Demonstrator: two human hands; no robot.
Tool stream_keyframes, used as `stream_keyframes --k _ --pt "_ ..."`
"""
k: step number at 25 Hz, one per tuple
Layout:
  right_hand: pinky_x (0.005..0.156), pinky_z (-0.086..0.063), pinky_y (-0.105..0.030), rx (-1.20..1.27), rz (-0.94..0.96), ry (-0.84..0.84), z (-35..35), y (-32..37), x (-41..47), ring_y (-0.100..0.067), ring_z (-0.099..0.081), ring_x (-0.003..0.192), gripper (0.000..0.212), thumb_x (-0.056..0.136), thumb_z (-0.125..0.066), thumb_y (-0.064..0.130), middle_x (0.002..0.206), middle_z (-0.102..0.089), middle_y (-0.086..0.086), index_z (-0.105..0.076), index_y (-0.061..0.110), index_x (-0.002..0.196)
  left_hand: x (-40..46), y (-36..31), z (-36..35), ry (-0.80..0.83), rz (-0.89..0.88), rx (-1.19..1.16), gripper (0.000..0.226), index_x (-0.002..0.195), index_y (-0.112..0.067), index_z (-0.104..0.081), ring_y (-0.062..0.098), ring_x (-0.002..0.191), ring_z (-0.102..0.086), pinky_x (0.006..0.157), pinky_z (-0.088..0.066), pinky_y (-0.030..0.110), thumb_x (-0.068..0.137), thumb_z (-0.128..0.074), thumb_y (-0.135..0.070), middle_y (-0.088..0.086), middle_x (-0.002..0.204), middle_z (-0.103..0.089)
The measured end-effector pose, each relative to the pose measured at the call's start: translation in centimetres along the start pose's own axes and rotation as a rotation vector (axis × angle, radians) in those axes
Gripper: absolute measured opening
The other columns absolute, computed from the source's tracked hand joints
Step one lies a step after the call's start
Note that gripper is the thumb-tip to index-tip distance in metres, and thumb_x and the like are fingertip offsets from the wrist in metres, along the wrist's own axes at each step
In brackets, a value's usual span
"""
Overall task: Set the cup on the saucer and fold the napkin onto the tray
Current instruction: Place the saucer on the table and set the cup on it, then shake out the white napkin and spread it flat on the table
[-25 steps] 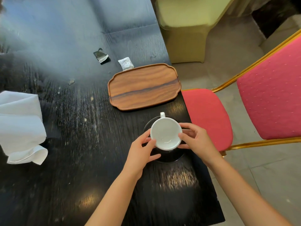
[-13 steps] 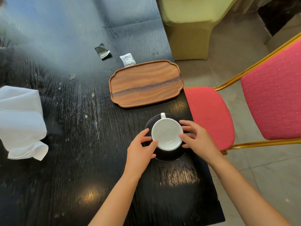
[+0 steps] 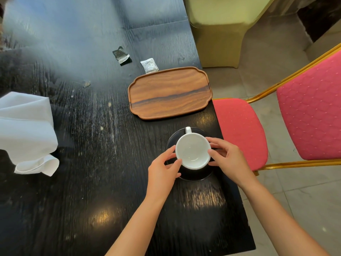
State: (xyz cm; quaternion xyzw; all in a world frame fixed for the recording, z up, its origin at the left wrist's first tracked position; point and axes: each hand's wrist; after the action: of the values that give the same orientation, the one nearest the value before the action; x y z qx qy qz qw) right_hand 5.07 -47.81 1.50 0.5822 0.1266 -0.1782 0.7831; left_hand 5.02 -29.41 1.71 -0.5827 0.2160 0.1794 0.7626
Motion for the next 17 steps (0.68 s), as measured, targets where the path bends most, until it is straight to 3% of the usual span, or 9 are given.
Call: stream_keyframes --k 5,9,13,17 --pt "0.075 -0.055 -0.026 -0.099 -0.037 -0.010 0.3 0.8 0.0 -0.007 -0.063 0.090 0.034 0.087 -0.060 0.013 0.106 -0.063 0.004 -0.059 0.022 0.119 0.0 0.3 0.7 -0.007 -0.045 0.102 0.047 0.132 -0.026 -0.051 0.004 0.091 -0.064 0.084 -0.056 0.030 0.086 -0.064 -0.023 -0.009 0.115 -0.063" --pt "0.073 -0.044 -0.028 -0.429 0.089 -0.176 1.1 4.3 0.1 -0.011 -0.057 0.080 0.022 0.084 -0.064 0.023 0.099 -0.065 -0.004 -0.065 0.017 0.105 -0.7 -1.6 4.2 -0.069 -0.181 0.299 0.032 0.119 -0.027 -0.059 -0.004 0.080 -0.060 0.072 -0.049 0.014 0.087 -0.059 -0.030 -0.014 0.093 -0.065" --pt "0.073 -0.048 -0.033 -0.698 0.324 -0.018 -3.6 9.8 -0.4 -0.018 -0.060 0.092 0.022 0.086 -0.059 0.030 0.102 -0.061 -0.001 -0.063 0.019 0.104 -2.2 -4.1 10.1 -0.214 -0.308 0.640 0.014 0.098 -0.027 -0.060 0.005 0.072 -0.056 0.062 -0.042 0.022 0.088 -0.053 -0.034 -0.012 0.081 -0.059" --pt "0.080 -0.045 -0.035 -0.876 0.638 0.129 -12.4 15.1 -1.7 -0.023 -0.054 0.105 0.034 0.088 -0.054 0.035 0.112 -0.059 -0.002 -0.056 0.020 0.118 -4.4 -4.0 18.0 -0.383 -0.380 0.812 0.017 0.099 -0.020 -0.061 0.012 0.073 -0.059 0.064 -0.046 0.024 0.090 -0.053 -0.031 -0.005 0.084 -0.063"
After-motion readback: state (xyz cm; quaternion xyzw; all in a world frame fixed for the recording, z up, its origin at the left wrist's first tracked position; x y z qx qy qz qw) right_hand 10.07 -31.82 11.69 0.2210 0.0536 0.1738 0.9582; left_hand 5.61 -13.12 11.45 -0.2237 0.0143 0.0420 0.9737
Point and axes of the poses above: each hand's wrist, its own x-axis towards the middle knuckle, its own z-axis out of the back of the hand, y = z × x
